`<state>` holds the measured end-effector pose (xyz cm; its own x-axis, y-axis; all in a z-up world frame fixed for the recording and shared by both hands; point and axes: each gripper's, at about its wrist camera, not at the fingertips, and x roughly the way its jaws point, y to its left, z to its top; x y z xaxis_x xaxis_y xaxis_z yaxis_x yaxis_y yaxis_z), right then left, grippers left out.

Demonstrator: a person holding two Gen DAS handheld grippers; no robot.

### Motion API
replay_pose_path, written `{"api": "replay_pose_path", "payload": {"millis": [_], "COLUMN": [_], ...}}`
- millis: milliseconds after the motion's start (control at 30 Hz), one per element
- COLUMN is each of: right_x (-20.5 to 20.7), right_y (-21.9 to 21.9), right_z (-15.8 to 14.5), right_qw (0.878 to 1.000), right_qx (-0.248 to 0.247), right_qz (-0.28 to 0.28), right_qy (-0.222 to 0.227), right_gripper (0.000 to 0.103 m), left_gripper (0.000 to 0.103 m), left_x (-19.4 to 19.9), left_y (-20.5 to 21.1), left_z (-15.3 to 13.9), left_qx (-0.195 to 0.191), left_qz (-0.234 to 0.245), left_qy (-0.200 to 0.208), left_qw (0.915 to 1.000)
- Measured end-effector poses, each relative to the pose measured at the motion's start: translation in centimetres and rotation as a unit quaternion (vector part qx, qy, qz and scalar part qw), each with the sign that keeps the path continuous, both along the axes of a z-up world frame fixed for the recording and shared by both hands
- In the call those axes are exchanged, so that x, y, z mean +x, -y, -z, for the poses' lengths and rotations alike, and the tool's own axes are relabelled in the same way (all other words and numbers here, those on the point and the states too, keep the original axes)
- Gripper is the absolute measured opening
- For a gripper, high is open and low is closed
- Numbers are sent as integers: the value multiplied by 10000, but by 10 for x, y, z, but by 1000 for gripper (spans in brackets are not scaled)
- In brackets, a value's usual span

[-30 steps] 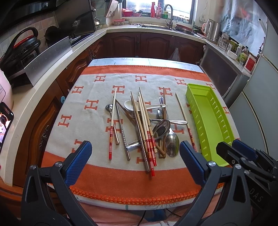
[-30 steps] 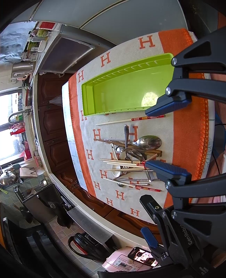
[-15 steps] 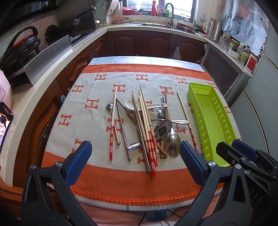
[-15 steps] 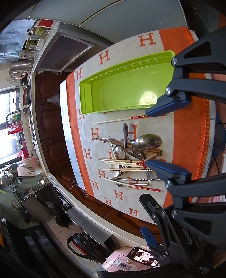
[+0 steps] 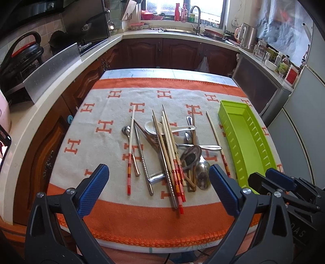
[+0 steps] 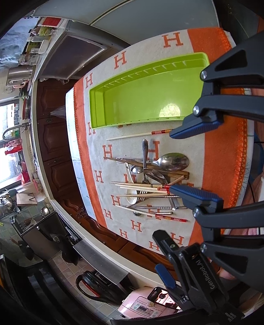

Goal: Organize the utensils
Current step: 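Grasp a red-banded chopstick with the right tool while the left tool grasps another red-banded chopstick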

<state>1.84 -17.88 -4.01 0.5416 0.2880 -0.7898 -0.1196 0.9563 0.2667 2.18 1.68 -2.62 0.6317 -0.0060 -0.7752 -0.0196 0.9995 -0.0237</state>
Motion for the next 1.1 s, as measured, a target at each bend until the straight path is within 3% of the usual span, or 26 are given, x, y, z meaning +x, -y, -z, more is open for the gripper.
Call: {"api": "replay_pose_path", "payload": {"millis": [100, 233, 500, 667, 800, 1100], "right_x": [7, 19, 54, 78, 99, 152], "right_y": [-3, -8, -30, -45, -58, -79], "right_z": [0, 4, 13, 18, 27, 66], "right_qw": [10000, 9999, 9983, 9963, 9936, 9850], "right_qx": [1, -33, 9, 118, 262, 516], "right_qz": [-40, -140, -506, -718, -877, -962], "right_qy": [-5, -61, -288, -450, -655, -1339], "right_gripper": [41, 33, 31, 27, 22, 12], "left_gripper": [97, 95, 95, 93, 71, 47], "left_x": [3, 12, 29, 38, 55, 101], "left_y": [-8, -29, -77, -91, -101, -101], "left_z": [-4, -7, -2, 14, 37, 96], "left_qx": [103, -44, -105, 77, -165, -448], "left_qz": [-62, -56, -97, -33, 55, 149], "left_qy": [179, 111, -76, -181, -501, -1117], "left_qw": [9998, 9999, 9999, 9998, 9986, 9926]}}
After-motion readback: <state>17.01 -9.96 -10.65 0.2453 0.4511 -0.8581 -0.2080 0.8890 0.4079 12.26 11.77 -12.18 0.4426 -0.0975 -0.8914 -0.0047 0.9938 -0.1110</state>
